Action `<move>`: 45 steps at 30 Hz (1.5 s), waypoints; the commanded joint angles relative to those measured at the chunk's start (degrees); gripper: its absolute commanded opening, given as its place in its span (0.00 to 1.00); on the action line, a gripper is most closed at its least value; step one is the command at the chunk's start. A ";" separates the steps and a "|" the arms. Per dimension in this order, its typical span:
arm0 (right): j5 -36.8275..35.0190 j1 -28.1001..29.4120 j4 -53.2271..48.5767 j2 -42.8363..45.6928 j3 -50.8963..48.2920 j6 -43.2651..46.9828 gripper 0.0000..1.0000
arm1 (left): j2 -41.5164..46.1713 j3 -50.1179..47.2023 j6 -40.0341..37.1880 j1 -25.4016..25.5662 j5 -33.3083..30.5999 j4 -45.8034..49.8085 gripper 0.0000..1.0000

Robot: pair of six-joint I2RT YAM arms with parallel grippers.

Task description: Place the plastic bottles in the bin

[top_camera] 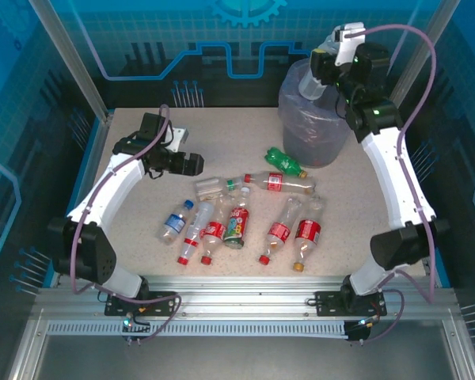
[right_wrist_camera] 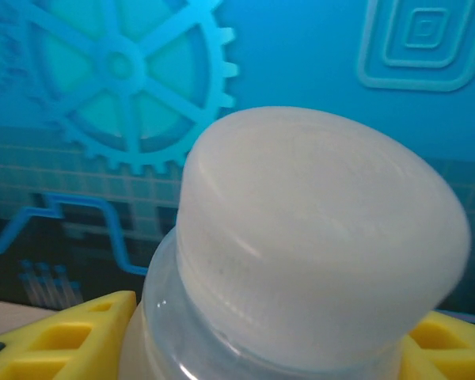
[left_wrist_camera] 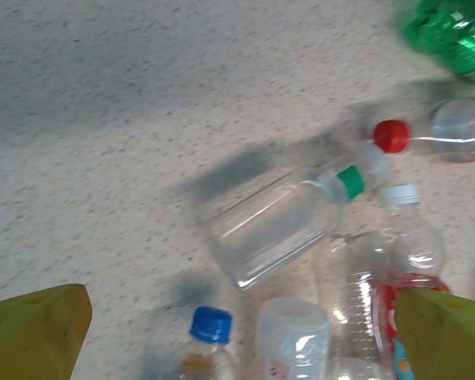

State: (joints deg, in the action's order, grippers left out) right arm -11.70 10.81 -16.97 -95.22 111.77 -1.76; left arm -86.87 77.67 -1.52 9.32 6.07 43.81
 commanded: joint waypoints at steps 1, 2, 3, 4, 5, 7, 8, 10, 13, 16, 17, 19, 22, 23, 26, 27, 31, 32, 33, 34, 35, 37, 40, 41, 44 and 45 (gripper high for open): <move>-7.74 -1.79 -4.48 -6.06 5.12 5.48 0.53 | 0.07 2.10 -2.54 -0.18 -5.73 3.60 0.99; -8.14 -2.16 -5.68 -7.74 6.65 5.64 0.54 | 0.10 2.18 -2.76 -0.18 -5.91 3.85 0.99; -8.31 -2.50 -6.71 -9.32 8.04 5.77 0.54 | -0.07 2.26 -2.95 -0.18 -5.89 4.08 0.99; -8.32 -2.79 -8.08 -10.87 9.39 5.70 0.53 | -0.14 2.31 -3.13 -0.18 -5.90 4.34 0.99; -8.35 -3.12 -9.41 -12.17 10.66 5.47 0.54 | -0.26 2.40 -3.20 -0.18 -5.89 4.56 0.99; -7.64 -3.71 -12.37 -15.09 13.19 4.91 0.54 | -0.40 2.57 -3.48 -0.18 -5.94 4.94 0.99; -6.78 -4.16 -14.61 -16.86 14.99 4.08 0.54 | -0.42 2.59 -3.57 -0.19 -6.06 5.05 0.99; -5.15 -4.74 -18.70 -19.61 17.96 2.79 0.54 | -0.58 2.58 -3.58 -0.18 -6.31 5.32 0.99; -1.61 -5.52 -22.34 -22.64 20.29 0.73 0.55 | -0.93 2.75 -3.57 -0.18 -6.36 5.63 0.99; -1.32 -5.94 -25.78 -25.65 23.18 0.01 0.55 | -1.46 2.97 -3.84 -0.18 -6.42 6.17 0.99; -1.47 -5.96 -26.57 -26.62 23.85 0.13 0.55 | -1.62 3.02 -3.91 -0.18 -6.58 6.41 0.99; -1.05 -6.24 -27.52 -28.25 24.85 -0.03 0.55 | -1.84 3.15 -4.17 -0.18 -6.68 6.76 0.99; -0.74 -6.73 -28.59 -30.16 25.56 -0.07 0.56 | -1.90 3.12 -4.48 -0.18 -6.91 7.07 0.99; -0.52 -6.90 -28.88 -30.73 25.65 -0.19 0.56 | -2.00 3.21 -4.54 -0.18 -6.93 7.18 0.99; 0.08 -7.45 -30.29 -32.57 26.57 0.18 0.57 | -2.36 3.30 -4.72 -0.18 -6.95 7.49 0.99; 0.00 -7.47 -30.70 -33.10 26.91 0.48 0.58 | -2.51 3.32 -4.80 -0.18 -7.01 7.68 0.99; -0.12 -7.62 -31.20 -33.89 26.75 1.02 0.62 | -2.94 3.41 -4.94 -0.18 -6.99 8.13 0.99; -0.09 -7.70 -31.24 -33.97 26.67 1.06 0.65 | -3.05 3.44 -4.98 -0.18 -6.98 8.26 0.99; -0.07 -7.78 -31.25 -34.07 26.66 1.09 0.68 | -3.06 3.46 -5.07 -0.18 -6.98 8.38 0.99; -0.08 -7.87 -31.36 -34.15 26.66 1.04 0.71 | -3.21 3.45 -5.08 -0.20 -7.02 8.46 0.99; 0.01 -7.99 -31.67 -34.16 26.77 1.11 0.74 | -3.21 3.45 -5.16 -0.18 -7.10 8.48 0.99; 0.23 -8.17 -31.89 -33.90 26.90 1.06 0.77 | -3.38 3.48 -5.31 -0.18 -7.18 8.65 0.99; 0.58 -8.43 -32.25 -33.16 27.04 1.17 0.80 | -3.79 3.55 -5.56 -0.20 -7.45 9.00 0.99; 0.71 -8.52 -32.31 -32.79 27.25 1.10 0.81 | -3.85 3.56 -5.68 -0.18 -7.49 9.10 0.99; 1.70 -8.82 -32.94 -31.76 27.96 1.22 0.86 | -4.01 3.56 -6.08 -0.19 -7.56 9.43 0.99; 2.09 -8.89 -33.24 -31.33 28.21 1.35 0.87 | -4.14 3.63 -6.20 -0.18 -7.55 9.61 0.99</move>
State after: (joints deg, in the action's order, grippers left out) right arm -11.31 3.01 -48.31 -128.81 137.08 -0.82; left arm -90.50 79.37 -6.28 9.32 -0.69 51.22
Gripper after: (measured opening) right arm 0.860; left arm 0.991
